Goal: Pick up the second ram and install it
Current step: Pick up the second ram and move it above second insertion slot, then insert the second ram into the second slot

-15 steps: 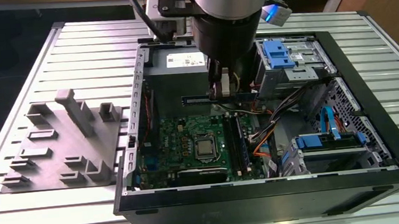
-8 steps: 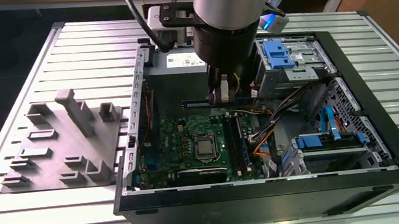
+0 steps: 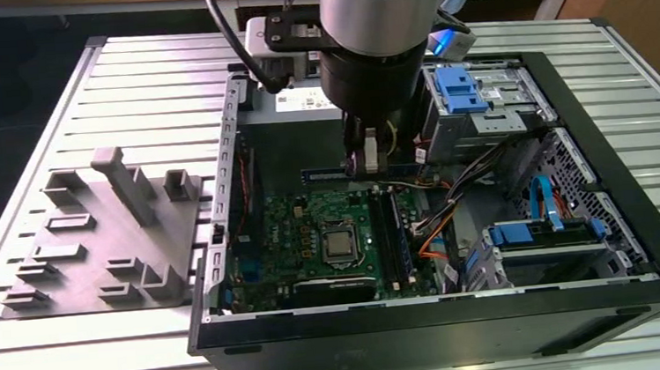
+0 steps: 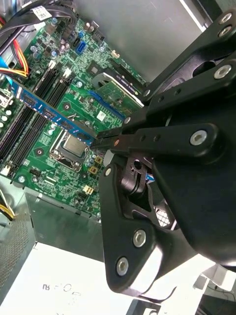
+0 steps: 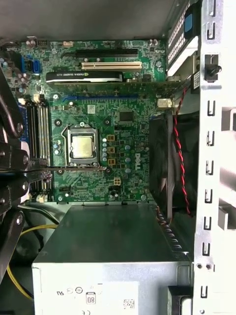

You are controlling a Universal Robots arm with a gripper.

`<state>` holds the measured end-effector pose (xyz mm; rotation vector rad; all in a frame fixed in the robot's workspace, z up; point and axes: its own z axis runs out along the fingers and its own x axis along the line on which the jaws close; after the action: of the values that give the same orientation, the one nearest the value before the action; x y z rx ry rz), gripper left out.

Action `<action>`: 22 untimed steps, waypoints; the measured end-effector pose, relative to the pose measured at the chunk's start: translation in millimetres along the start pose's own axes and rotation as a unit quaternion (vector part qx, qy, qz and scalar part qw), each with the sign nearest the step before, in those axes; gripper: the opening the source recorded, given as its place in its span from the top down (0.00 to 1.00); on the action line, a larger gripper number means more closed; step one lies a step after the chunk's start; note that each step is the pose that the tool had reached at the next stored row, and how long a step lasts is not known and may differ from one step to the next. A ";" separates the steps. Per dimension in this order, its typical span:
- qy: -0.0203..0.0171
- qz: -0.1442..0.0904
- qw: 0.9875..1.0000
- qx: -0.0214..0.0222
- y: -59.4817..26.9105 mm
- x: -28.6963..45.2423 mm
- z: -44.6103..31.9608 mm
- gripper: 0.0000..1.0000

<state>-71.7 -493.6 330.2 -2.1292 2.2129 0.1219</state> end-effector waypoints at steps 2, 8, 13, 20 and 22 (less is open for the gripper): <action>0.000 0.000 1.000 0.000 0.0 0.1 0.6 0.91; 0.000 0.000 1.000 0.000 0.0 0.3 2.7 0.91; 0.000 0.000 1.000 0.000 0.0 0.4 4.2 0.91; 0.000 0.000 1.000 0.000 0.0 0.5 5.2 0.91; 0.000 0.000 1.000 0.000 0.0 0.5 5.3 0.91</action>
<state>-71.8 -493.6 324.9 -2.1293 2.2128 0.1219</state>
